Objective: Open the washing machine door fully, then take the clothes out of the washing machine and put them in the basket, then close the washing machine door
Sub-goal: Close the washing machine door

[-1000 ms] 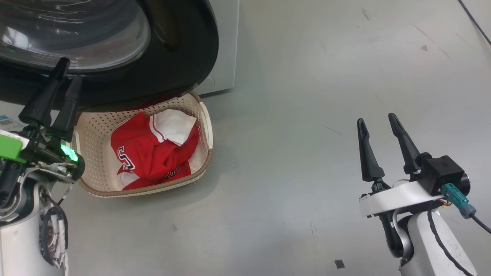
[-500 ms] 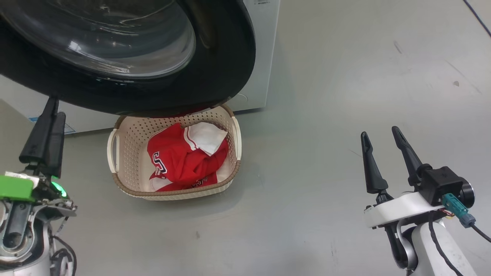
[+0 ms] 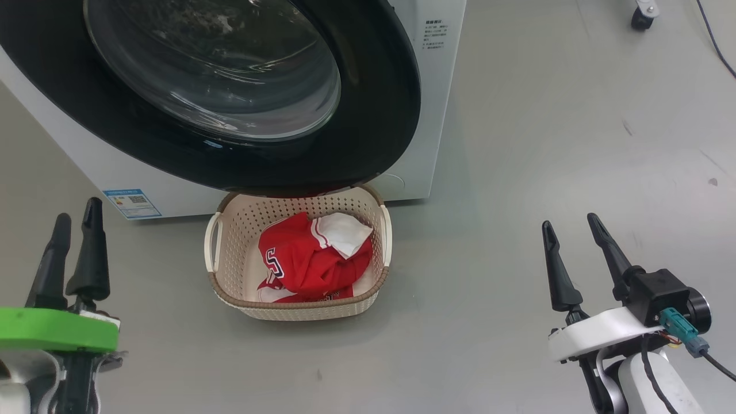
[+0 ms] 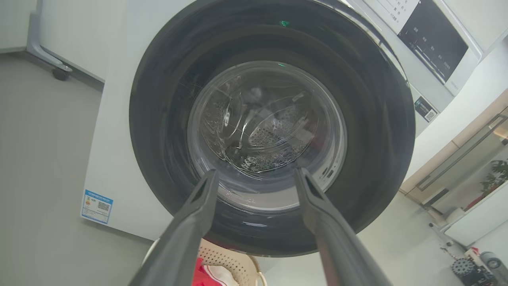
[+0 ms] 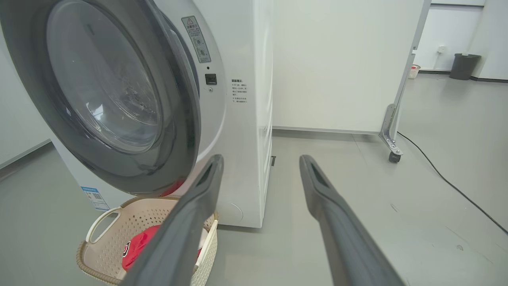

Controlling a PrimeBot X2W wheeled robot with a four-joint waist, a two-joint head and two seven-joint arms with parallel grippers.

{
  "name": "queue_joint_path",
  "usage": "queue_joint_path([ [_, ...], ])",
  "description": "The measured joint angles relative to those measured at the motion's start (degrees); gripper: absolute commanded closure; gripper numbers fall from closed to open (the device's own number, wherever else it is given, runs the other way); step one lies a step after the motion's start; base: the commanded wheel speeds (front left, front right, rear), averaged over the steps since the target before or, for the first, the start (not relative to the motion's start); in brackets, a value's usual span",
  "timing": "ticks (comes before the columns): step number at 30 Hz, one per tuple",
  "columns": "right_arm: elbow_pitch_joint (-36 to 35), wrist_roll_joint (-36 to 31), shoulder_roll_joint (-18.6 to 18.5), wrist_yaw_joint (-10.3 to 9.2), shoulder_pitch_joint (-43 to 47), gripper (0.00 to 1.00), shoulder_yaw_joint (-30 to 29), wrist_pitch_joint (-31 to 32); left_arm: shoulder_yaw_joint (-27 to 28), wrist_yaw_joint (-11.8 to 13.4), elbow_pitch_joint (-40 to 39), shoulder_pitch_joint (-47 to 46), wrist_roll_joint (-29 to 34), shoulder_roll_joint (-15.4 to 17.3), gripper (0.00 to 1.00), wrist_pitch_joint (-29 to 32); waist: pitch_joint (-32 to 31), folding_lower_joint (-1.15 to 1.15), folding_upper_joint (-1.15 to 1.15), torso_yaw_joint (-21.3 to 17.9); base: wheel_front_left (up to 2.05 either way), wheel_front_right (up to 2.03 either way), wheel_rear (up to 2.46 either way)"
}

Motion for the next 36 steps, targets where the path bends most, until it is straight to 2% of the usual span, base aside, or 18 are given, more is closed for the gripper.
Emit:
queue_joint_path([
  [4, 0.3, 0.0, 0.0, 0.0, 0.8, 0.0, 0.2, 0.0, -2.3, 0.0, -0.1, 2.7, 10.0, 2.0, 0.0, -4.2, -1.6, 0.0, 0.0, 0.6, 0.0, 0.0, 0.0],
  [10, 0.4, -0.1, 0.0, 0.0, 2.1, 0.0, 0.7, 0.0, -5.2, 0.1, 0.3, 6.6, 20.3, 3.0, 0.0, -8.0, -3.8, 0.0, 0.0, 0.9, 0.0, 0.0, 0.0],
  [15, 0.7, -0.1, 0.3, -0.22, 3.9, 0.0, 0.8, 0.0, -7.5, 2.6, 1.0, 8.9, 26.4, 3.2, 0.0, -10.2, -5.0, 0.0, 0.0, 0.5, 0.0, 0.0, 0.0],
  [21, 0.9, -0.1, 0.4, -0.33, 5.5, 0.0, 0.9, 0.0, -10.1, 5.0, 2.4, 10.7, 30.5, 2.8, 0.0, -11.6, -6.2, 0.0, 0.0, 0.2, 0.0, 0.0, 0.0],
  [36, 0.7, -0.1, 0.4, -0.8, 6.4, 0.0, 1.4, 0.0, -12.3, 8.4, 4.6, 12.4, 32.9, 0.0, 0.0, -13.2, -7.4, 0.0, 0.0, -0.2, 0.0, 0.0, 0.0],
])
